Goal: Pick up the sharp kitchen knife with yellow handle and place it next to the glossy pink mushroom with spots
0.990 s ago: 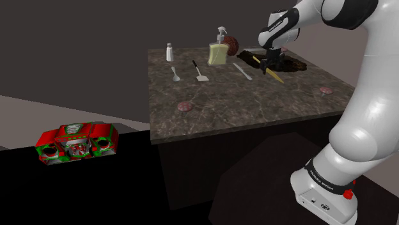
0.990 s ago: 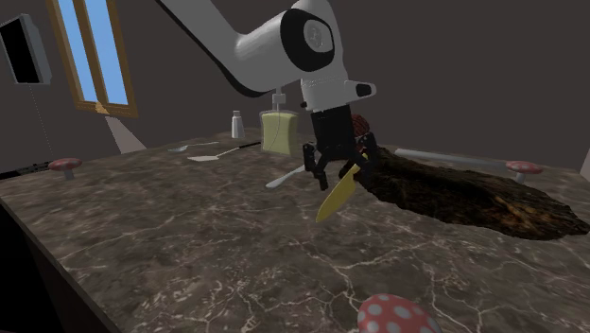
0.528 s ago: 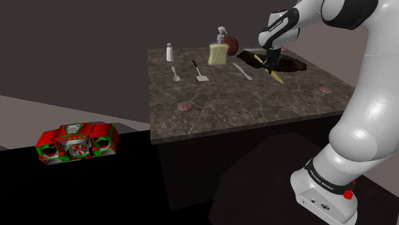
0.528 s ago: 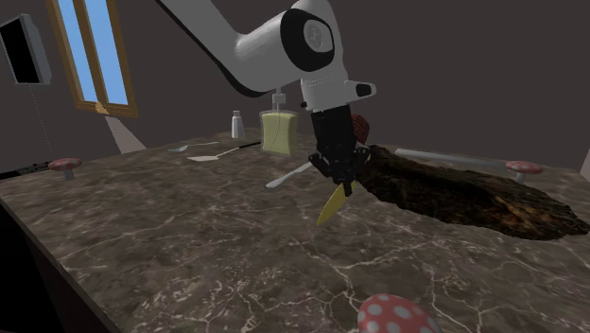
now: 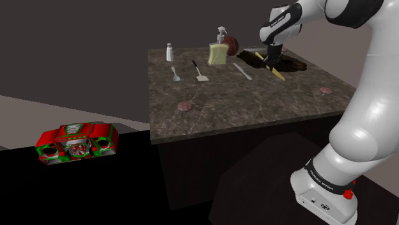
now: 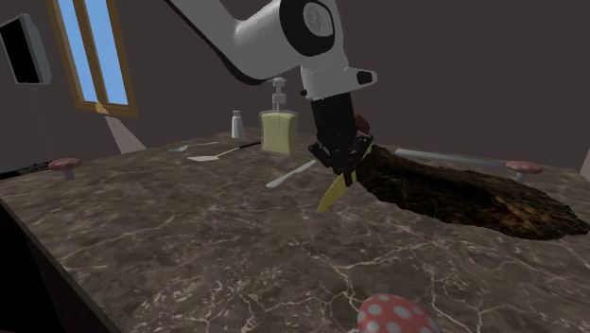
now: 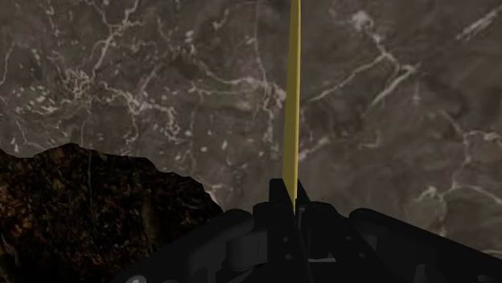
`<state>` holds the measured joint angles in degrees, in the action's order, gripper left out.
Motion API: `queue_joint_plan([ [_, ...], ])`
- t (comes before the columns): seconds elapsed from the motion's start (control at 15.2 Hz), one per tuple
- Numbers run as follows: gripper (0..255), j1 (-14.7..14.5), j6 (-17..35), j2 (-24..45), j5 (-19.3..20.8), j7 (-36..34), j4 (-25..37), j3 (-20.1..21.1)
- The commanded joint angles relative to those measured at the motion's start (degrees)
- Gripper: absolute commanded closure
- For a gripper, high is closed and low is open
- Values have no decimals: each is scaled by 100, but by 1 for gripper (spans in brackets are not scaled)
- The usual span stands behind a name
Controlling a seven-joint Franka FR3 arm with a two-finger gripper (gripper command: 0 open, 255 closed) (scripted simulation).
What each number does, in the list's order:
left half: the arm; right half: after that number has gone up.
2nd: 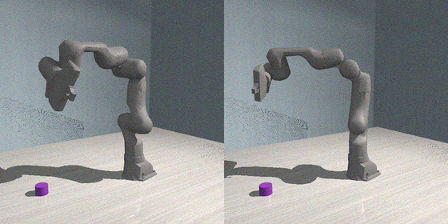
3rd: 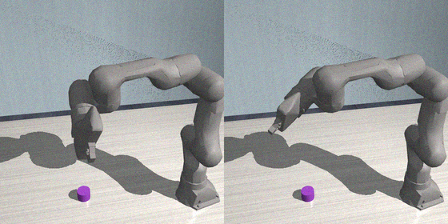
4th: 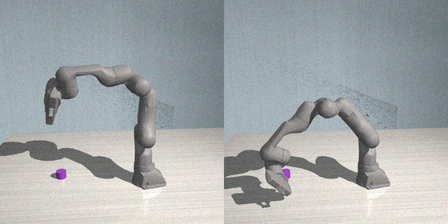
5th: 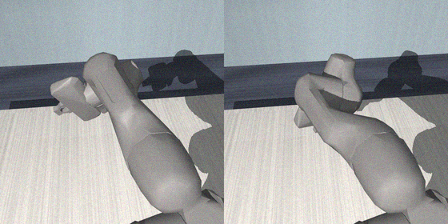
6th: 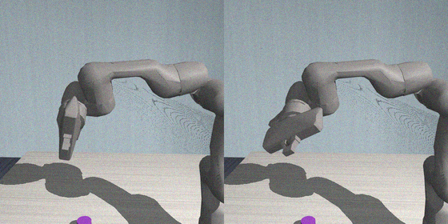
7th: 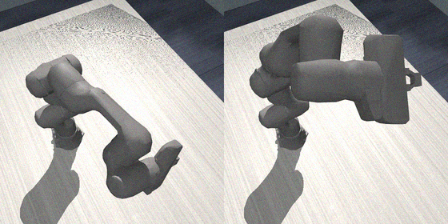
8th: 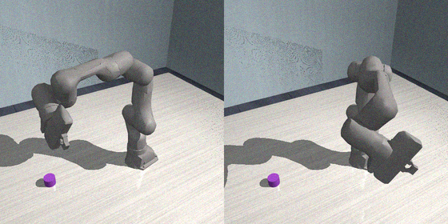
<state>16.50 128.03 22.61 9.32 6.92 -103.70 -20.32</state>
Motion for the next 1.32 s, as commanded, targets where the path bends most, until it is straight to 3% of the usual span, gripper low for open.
queue_joint_plan([
  [0.0,255,-8,-122,-74,11,20,51,-9],
  [1.12,255,-64,-1227,-546,64,197,717,-50],
  [1.25,255,-256,-1155,-921,233,-72,232,-22],
])
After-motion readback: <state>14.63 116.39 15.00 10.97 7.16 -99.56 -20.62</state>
